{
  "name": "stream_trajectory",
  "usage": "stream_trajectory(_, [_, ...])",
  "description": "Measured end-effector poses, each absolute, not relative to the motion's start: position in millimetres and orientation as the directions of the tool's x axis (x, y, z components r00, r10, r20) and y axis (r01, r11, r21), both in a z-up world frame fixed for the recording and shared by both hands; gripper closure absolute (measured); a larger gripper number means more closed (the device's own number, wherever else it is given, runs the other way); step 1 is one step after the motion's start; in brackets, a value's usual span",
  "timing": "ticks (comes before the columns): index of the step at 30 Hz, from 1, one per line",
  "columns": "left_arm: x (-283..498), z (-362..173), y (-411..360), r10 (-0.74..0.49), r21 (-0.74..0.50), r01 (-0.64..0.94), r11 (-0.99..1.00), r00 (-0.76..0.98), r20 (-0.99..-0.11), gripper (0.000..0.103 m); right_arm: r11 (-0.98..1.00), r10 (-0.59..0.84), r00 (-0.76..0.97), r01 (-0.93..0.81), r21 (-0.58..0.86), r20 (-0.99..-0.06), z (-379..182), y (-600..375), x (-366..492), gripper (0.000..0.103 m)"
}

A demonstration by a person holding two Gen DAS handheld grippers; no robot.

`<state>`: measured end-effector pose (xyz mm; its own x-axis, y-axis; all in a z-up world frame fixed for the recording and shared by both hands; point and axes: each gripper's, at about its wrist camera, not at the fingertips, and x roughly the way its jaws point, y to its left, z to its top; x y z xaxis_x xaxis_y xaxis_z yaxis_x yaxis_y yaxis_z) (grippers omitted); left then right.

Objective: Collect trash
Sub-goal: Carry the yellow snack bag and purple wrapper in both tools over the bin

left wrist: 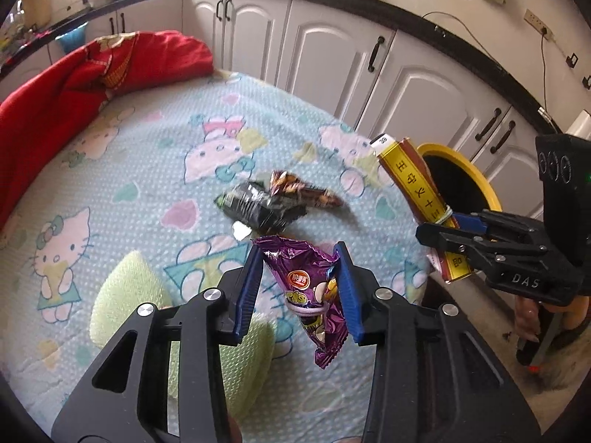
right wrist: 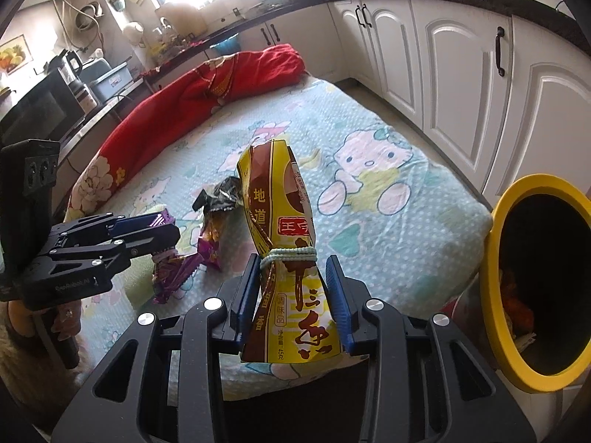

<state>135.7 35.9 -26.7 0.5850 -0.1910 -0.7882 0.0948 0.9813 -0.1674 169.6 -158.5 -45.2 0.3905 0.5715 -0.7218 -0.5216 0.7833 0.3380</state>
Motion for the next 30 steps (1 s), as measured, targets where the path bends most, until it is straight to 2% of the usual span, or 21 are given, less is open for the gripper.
stream_trajectory(30, [181.1, 13.0, -72.9, -0.315, -0.204, 0.243, 0.948, 0.649, -0.693, 0.071, 0.882, 0.471, 0.596, -0.308, 0.357, -0.65, -14.5, -284.3, 192.3, 0.069])
